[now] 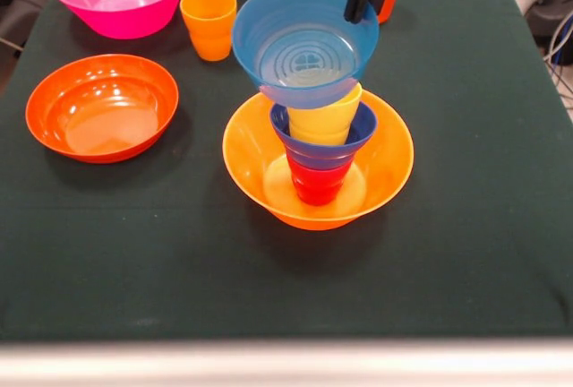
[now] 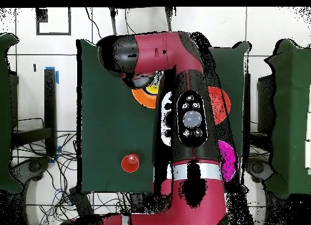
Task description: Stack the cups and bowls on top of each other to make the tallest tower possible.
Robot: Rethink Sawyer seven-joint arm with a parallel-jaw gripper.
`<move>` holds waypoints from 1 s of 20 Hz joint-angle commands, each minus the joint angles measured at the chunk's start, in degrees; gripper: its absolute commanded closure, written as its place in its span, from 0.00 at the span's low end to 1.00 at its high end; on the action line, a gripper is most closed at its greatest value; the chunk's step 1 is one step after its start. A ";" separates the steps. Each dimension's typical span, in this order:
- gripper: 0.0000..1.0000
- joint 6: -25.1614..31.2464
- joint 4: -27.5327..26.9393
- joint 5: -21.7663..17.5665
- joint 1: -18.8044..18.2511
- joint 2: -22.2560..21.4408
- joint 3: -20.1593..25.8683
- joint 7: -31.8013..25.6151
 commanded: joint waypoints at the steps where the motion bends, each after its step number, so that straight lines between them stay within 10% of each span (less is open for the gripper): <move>1: 1.00 -1.92 1.71 0.23 1.58 3.60 1.27 6.95; 16: 1.00 -0.83 0.76 1.39 2.77 4.27 0.51 8.23; 17: 0.00 -1.53 0.90 1.56 2.80 4.24 0.42 8.29; 20: 0.00 -0.93 0.36 1.02 3.07 4.33 0.04 8.12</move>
